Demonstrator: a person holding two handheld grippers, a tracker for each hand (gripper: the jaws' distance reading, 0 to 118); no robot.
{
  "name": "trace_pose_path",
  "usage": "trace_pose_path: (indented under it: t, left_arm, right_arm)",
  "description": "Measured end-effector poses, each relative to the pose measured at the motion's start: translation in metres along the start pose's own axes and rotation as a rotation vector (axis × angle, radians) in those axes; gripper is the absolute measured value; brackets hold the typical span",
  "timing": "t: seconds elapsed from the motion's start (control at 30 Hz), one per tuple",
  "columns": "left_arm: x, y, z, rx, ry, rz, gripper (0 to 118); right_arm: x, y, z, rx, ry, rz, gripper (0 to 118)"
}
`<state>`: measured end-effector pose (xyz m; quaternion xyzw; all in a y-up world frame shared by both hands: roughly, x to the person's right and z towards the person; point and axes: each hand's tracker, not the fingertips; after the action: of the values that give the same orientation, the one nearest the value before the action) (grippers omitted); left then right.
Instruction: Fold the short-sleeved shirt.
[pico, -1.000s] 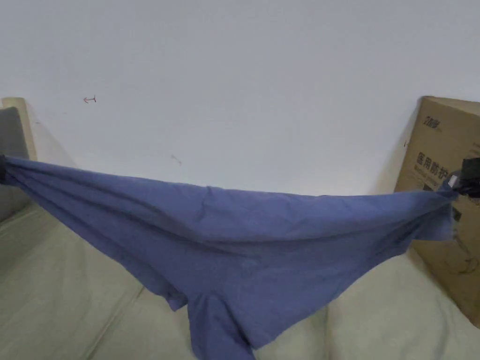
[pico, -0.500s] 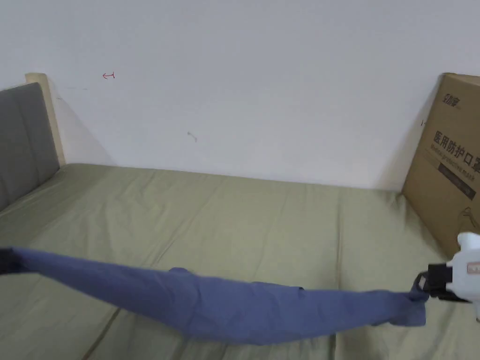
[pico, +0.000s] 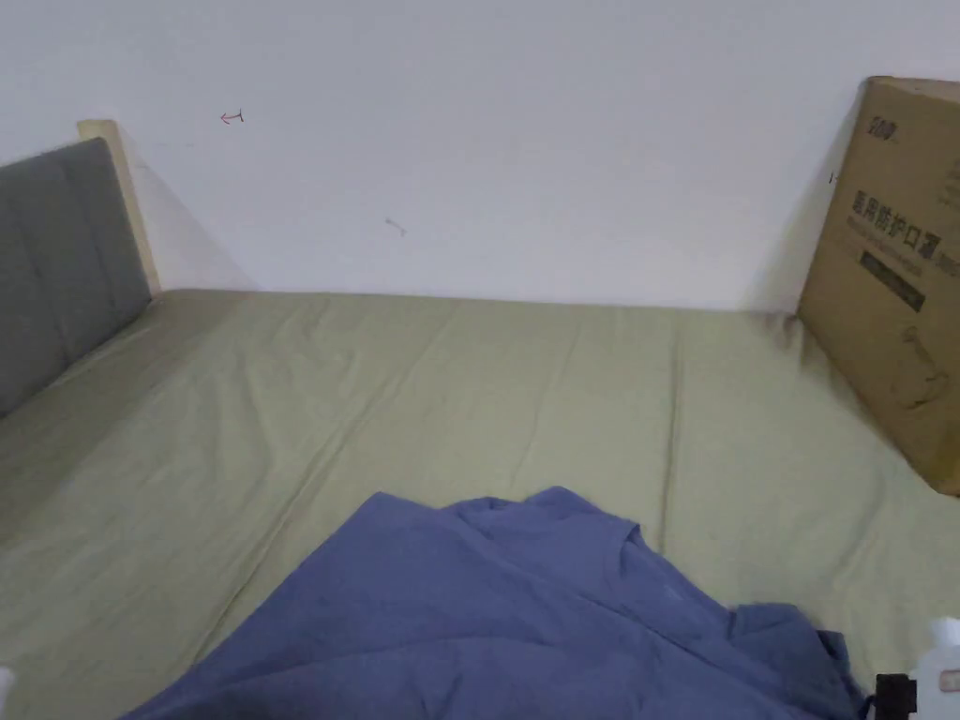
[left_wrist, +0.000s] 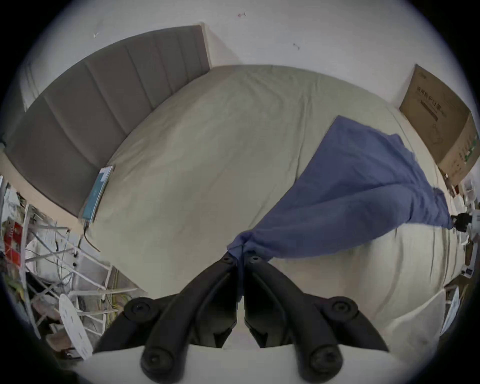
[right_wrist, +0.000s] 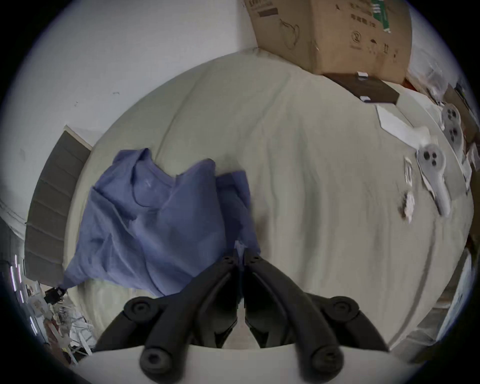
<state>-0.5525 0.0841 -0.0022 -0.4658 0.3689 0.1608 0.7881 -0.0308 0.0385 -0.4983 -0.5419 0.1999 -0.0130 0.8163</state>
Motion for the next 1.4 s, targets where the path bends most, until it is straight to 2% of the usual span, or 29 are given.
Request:
trace_pose_path:
  t: [0.1,0.13,0.17,0.2,0.23,0.27,0.3,0.43,0.57,0.6,0.63,0.67,0.7,0.73,0.77,0.8,0.83,0.93,1.0,1.03,1.07,1.1,1.13,1.3,1.33,1.37,1.4]
  left_arm:
    - [0.003,-0.014,-0.004,-0.012,-0.011,0.000,3]
    - [0.005,-0.015,-0.006,-0.007,-0.014,0.004,10]
    - [0.008,-0.015,-0.007,-0.009,-0.011,0.005,25]
    - [0.010,-0.014,-0.006,-0.014,-0.003,0.001,50]
    - [0.013,-0.014,-0.004,-0.015,-0.009,-0.002,83]
    - [0.015,-0.013,0.001,-0.005,-0.030,-0.001,98]
    - [0.019,-0.009,0.008,0.019,-0.062,0.002,102]
    - [0.044,0.003,0.044,0.116,-0.180,-0.005,102]
    - [0.082,0.012,0.069,0.196,-0.273,-0.072,98]
    - [0.093,0.012,0.071,0.206,-0.296,-0.097,86]
    - [0.101,0.011,0.070,0.218,-0.320,-0.111,65]
    - [0.111,0.010,0.068,0.212,-0.344,-0.140,56]
    - [0.122,0.008,0.063,0.175,-0.348,-0.161,56]
    - [0.132,0.006,0.059,0.150,-0.347,-0.178,12]
    - [0.142,0.000,0.055,0.155,-0.340,-0.205,1]
    - [0.150,-0.004,0.053,0.160,-0.361,-0.206,0]
    - [0.156,-0.006,0.051,0.145,-0.379,-0.225,0]
    - [0.171,-0.009,0.049,0.137,-0.390,-0.230,0]
    - [0.177,-0.005,0.047,0.134,-0.397,-0.228,0]
    - [0.180,-0.003,0.047,0.136,-0.400,-0.228,0]
    - [0.181,0.001,0.046,0.134,-0.403,-0.231,0]
    - [0.183,0.003,0.044,0.132,-0.406,-0.231,0]
    - [0.185,0.006,0.043,0.132,-0.408,-0.229,0]
    - [0.194,0.020,0.034,0.113,-0.433,-0.222,0]
    - [0.198,0.022,0.030,0.107,-0.426,-0.238,0]
    - [0.201,0.024,0.026,0.100,-0.414,-0.250,0]
    - [0.203,0.026,0.021,0.091,-0.406,-0.258,0]
  right_arm:
    - [-0.003,-0.010,0.000,0.012,-0.009,-0.019,1]
    - [-0.005,-0.011,0.001,0.039,-0.023,-0.030,8]
    - [-0.008,-0.013,0.002,0.053,-0.046,-0.031,23]
    - [-0.009,-0.012,0.003,0.051,-0.075,-0.027,45]
    - [-0.008,-0.011,0.005,0.048,-0.073,-0.022,66]
    - [-0.007,-0.011,0.010,0.052,-0.065,-0.017,67]
    - [-0.008,-0.013,0.018,0.068,-0.054,-0.015,67]
    - [-0.012,-0.011,0.052,0.153,-0.011,-0.004,67]
    - [-0.024,-0.015,0.081,0.201,0.042,0.087,63]
    - [-0.026,-0.019,0.086,0.202,0.053,0.114,53]
    - [-0.028,-0.024,0.088,0.209,0.065,0.139,31]
    - [-0.031,-0.033,0.090,0.216,0.060,0.155,21]
    - [-0.034,-0.043,0.090,0.217,0.047,0.152,21]
    - [-0.036,-0.051,0.089,0.231,-0.006,0.158,0]
    - [-0.037,-0.058,0.086,0.231,-0.016,0.178,0]
    - [-0.037,-0.064,0.081,0.205,-0.016,0.226,0]
    - [-0.036,-0.069,0.075,0.175,-0.026,0.236,0]
    - [-0.030,-0.074,0.068,0.176,-0.023,0.201,0]
    - [-0.025,-0.069,0.063,0.188,-0.028,0.148,0]
    - [-0.023,-0.065,0.060,0.179,-0.025,0.145,9]
    - [-0.022,-0.061,0.057,0.177,-0.023,0.135,34]
    - [-0.019,-0.053,0.050,0.167,-0.012,0.123,68]
    - [-0.017,-0.048,0.044,0.141,0.007,0.114,83]
    - [-0.013,-0.023,0.005,0.090,-0.005,0.081,82]
    - [-0.010,-0.021,-0.005,0.064,0.004,0.060,73]
    - [-0.008,-0.021,-0.015,0.038,0.023,0.038,51]
    - [-0.006,-0.022,-0.023,0.029,0.021,0.025,12]
